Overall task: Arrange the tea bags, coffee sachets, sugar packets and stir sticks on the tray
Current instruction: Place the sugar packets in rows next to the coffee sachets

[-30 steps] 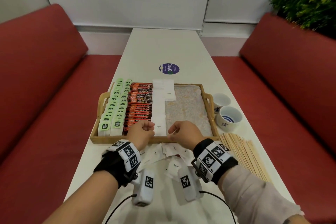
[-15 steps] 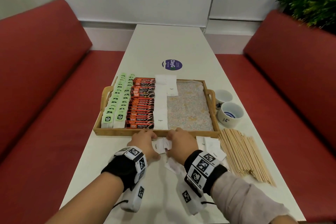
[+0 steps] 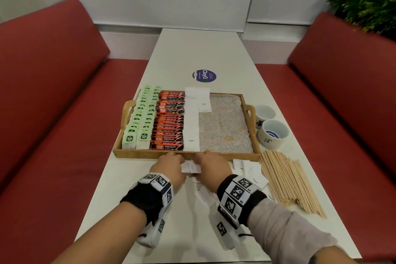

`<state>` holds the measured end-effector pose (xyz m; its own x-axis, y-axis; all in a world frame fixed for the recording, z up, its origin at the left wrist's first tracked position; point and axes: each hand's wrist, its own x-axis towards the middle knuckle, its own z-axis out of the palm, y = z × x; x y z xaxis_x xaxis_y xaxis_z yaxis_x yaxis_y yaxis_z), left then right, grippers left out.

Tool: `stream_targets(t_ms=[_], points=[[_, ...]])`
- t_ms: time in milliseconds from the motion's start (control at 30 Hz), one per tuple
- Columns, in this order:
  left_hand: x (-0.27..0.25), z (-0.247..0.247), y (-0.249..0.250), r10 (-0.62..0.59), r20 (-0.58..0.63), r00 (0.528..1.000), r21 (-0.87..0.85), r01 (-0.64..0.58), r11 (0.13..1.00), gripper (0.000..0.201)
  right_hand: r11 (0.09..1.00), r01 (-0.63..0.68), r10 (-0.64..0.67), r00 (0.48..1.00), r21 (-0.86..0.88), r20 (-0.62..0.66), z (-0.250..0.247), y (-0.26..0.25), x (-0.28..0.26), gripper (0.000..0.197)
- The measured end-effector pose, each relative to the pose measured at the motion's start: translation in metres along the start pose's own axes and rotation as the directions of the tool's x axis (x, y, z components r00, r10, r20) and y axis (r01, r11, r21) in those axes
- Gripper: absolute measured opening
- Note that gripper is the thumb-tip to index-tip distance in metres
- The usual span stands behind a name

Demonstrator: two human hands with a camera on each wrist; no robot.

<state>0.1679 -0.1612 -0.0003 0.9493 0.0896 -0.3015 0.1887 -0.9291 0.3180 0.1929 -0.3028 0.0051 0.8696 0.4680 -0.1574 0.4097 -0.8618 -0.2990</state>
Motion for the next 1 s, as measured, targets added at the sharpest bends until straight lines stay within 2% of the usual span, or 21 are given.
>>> stream_targets(t_ms=[133,200,267,333,467,600,667,700,800,900,967,1000], points=[[0.001,-0.001,-0.006,0.007,-0.011,1.000,-0.014,-0.007,1.000,0.045,0.998,-0.033,0.031,0.999,0.047,0.026,-0.009,0.002,0.002,0.033],[0.000,-0.002,-0.006,0.018,-0.022,1.000,-0.014,-0.018,1.000,0.047,0.998,-0.040,0.039,0.999,0.040,0.033,-0.012,0.003,0.004,0.025],[0.001,-0.005,-0.007,0.028,-0.036,0.999,-0.014,-0.029,0.999,0.051,0.999,-0.040,0.039,0.999,0.035,0.018,-0.013,0.004,0.006,0.018],[0.001,-0.008,-0.009,0.033,-0.054,0.998,-0.044,-0.036,0.998,0.050,1.000,-0.022,0.022,1.000,0.004,-0.011,-0.015,0.004,0.006,0.018],[-0.002,-0.017,-0.013,0.018,-0.106,0.994,-0.190,-0.038,0.981,0.044,1.000,-0.003,0.005,0.996,0.021,-0.086,-0.021,0.005,0.005,0.024],[-0.005,-0.029,-0.013,-0.013,-0.153,0.988,-0.437,-0.056,0.898,0.039,0.978,-0.012,0.047,0.986,0.210,-0.162,-0.038,0.003,0.004,0.020],[-0.006,-0.033,-0.011,-0.045,-0.151,0.987,-0.602,-0.056,0.797,0.040,0.943,0.003,0.070,0.977,0.334,-0.204,-0.046,-0.001,0.005,0.010],[-0.007,-0.035,-0.010,-0.071,-0.128,0.989,-0.700,-0.039,0.713,0.042,0.923,0.013,0.080,0.971,0.385,-0.225,-0.049,-0.003,0.005,0.005],[-0.007,-0.038,-0.004,-0.107,-0.009,0.994,-0.927,0.032,0.375,0.048,0.891,0.085,0.066,0.948,0.447,-0.312,-0.050,-0.011,0.005,0.011],[-0.008,-0.045,0.002,-0.065,0.080,0.995,-0.993,0.086,0.083,0.048,0.906,0.180,-0.025,0.927,0.383,-0.375,-0.046,-0.018,0.002,0.007],[-0.010,-0.051,0.004,-0.040,0.106,0.994,-0.991,0.102,-0.084,0.036,0.919,0.229,-0.092,0.916,0.322,-0.390,-0.045,-0.021,0.001,0.004],[-0.011,-0.053,0.005,-0.019,0.117,0.993,-0.984,0.114,-0.138,0.027,0.921,0.248,-0.124,0.918,0.301,-0.377,-0.045,-0.022,0.001,0.006]])
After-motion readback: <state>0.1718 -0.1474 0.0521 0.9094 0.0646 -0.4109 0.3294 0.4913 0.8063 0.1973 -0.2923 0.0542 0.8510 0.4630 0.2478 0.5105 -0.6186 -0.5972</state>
